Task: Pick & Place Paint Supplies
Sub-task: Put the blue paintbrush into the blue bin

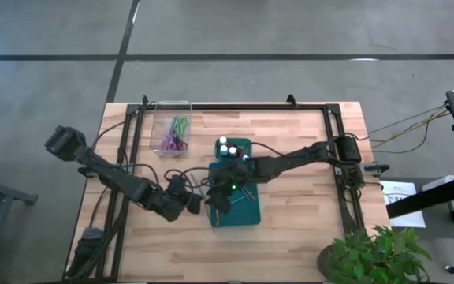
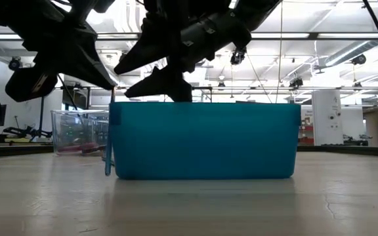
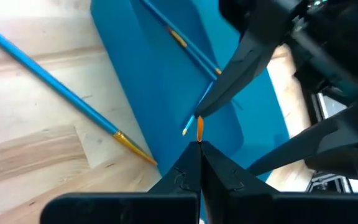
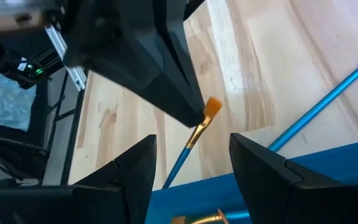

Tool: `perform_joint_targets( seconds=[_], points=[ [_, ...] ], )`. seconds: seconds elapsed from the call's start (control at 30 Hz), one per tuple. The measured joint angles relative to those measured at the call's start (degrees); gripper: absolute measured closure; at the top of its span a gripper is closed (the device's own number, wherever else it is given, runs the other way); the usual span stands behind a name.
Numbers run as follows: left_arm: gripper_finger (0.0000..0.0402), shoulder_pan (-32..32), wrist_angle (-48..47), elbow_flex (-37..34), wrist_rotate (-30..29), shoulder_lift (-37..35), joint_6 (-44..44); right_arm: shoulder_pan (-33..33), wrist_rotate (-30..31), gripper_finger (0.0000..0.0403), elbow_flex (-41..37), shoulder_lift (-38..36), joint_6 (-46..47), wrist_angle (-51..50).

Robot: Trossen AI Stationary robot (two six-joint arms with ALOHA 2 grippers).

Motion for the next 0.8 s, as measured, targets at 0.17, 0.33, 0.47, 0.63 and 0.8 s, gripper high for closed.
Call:
perform_joint_targets(
  seconds=[0.17, 0.33, 0.47, 0.63, 0.8],
  points=[
    [0.0401, 0.0, -0.2, 0.0, -1.8, -2.0, 2.0, 0.0, 0.0, 0.0205, -0.1, 0.0, 0.0, 0.2],
    [0.0401, 0.0, -0.4, 0.0, -2.0, -2.4, 2.4, -0.1, 0.4, 0.0205, -0.3, 0.0, 0.0, 1.9],
    [0.0401, 0.0, -0.3, 0.0, -2.0, -2.4, 2.5, -0.7, 0.1, 0.0205, -0.7, 1.2, 1.2, 5.3],
    [0.0401, 0.0, 0.1, 0.0, -2.2, -2.4, 2.5, -0.9, -3.3, 0.0205, -0.3, 4.8, 5.1, 9.5],
    [0.0401, 0.0, 1.0, 0.0, -2.6, -2.5, 2.5, -0.8, -3.6, 0.0222, 0.9, 5.4, 5.0, 9.9]
  ],
)
